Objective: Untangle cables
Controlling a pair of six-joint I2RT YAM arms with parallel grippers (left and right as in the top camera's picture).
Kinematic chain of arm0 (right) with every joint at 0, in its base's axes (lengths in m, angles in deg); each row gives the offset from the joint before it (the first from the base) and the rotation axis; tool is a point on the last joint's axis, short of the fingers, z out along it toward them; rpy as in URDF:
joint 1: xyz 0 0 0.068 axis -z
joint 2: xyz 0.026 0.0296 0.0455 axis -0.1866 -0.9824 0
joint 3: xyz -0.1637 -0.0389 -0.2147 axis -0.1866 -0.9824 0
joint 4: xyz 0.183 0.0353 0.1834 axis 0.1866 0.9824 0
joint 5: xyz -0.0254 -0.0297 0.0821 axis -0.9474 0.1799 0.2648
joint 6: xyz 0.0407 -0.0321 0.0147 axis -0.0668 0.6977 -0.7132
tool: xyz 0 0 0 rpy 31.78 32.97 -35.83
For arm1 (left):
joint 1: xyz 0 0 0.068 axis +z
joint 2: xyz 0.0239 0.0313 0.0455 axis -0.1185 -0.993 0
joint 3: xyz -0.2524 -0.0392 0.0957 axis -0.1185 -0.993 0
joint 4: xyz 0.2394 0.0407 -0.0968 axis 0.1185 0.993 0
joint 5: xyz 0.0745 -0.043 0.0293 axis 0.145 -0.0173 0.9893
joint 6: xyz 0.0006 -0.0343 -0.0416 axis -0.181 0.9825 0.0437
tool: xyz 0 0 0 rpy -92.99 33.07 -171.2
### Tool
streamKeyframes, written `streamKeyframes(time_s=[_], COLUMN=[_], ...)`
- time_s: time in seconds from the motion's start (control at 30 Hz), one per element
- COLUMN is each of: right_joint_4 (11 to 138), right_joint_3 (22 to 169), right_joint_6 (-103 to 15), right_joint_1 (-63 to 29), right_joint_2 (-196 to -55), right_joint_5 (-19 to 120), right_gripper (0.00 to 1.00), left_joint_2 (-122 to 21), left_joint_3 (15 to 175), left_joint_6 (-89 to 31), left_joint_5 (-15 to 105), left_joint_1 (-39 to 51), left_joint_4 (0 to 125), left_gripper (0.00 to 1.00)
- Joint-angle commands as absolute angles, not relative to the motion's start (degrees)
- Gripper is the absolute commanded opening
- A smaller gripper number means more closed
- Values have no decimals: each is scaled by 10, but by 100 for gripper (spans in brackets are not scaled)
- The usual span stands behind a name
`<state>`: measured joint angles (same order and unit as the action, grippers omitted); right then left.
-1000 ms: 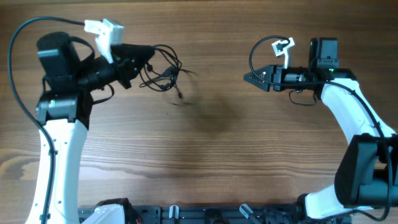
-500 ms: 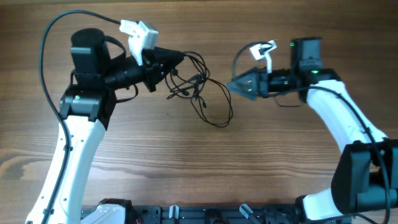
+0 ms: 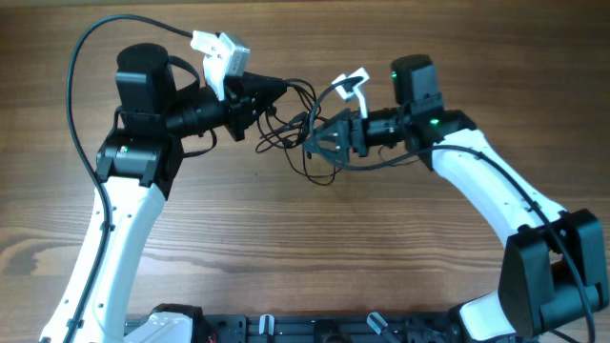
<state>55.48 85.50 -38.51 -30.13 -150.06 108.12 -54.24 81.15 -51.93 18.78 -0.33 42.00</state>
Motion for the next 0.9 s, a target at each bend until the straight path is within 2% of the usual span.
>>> streamKeyframes(time_s=[0.0,0.07,0.17,0.23,0.47,0.53,0.57,0.6,0.7,0.73,0.87], right_joint_4=[539,528,518,518,514,511,507,503,492,492,494], right_joint_3=[853,853,853,853,853,853,853,853,853,853,853], right_joint_6=[-438,-450,-455,-463,-472,-479,-483,-484,-497,-506,-541], right_joint_1=[-324,-332,-339,-340,-340,-341,-341,-341,-341,-341,-340], right_joint_2=[-1489,-1489,-1489,-1489,-1489,-1489,-1489,-1489,-1489,-1489,-1489], right_joint_5=[1012,997,982,971,951,943,943,944,941,933,879], right_gripper=[75,65,61,54,54,46,38,34,9,4,4], left_joint_2=[-547,-547,-547,-547,-547,-547,-547,-547,-547,-547,-547], left_joint_3=[829,829,829,829,828,829,829,829,829,829,829], left_joint_6=[-514,-514,-514,-514,-514,-514,-514,-514,-514,-514,-514], left_joint_5=[200,200,200,199,199,200,202,202,202,202,222], left_joint_1=[-5,-5,-5,-5,-17,-23,-25,-26,-27,-27,-27], left_joint_4=[416,416,416,416,416,416,415,414,414,414,414], left_gripper=[4,4,4,4,4,4,4,4,4,4,4])
